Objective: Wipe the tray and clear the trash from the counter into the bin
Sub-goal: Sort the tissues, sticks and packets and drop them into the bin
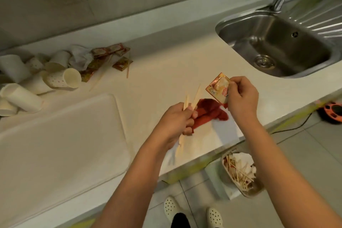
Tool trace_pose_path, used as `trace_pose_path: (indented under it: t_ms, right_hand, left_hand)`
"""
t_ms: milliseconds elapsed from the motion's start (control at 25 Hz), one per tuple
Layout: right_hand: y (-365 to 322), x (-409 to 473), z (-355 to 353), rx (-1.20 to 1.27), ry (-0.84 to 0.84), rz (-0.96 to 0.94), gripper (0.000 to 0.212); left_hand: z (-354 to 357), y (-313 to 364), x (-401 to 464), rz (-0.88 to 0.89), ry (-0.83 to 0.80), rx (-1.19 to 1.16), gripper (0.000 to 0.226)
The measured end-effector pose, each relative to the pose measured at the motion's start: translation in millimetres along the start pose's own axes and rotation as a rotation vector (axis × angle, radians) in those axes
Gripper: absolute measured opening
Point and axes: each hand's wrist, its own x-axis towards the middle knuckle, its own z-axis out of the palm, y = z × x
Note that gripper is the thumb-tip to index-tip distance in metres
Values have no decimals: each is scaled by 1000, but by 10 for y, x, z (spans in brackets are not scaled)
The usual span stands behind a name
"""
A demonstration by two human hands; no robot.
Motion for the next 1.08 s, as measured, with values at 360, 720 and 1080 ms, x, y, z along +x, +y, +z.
trace_pose_path:
  t_ms: [360,720,1080]
  right_hand:
    - [915,-160,-1476,-5,298,230,20]
    - [2649,-1121,-2126,-183,121,900,18]
    - [2630,-1034,-2015,-274,-108,818,37]
  left_hand:
    - [1374,-772,-116,-115,-251,185,25]
    - [1904,-2292,277,-742,-61,270,29]
    - [2209,-2304,818,-760,-130,460,48]
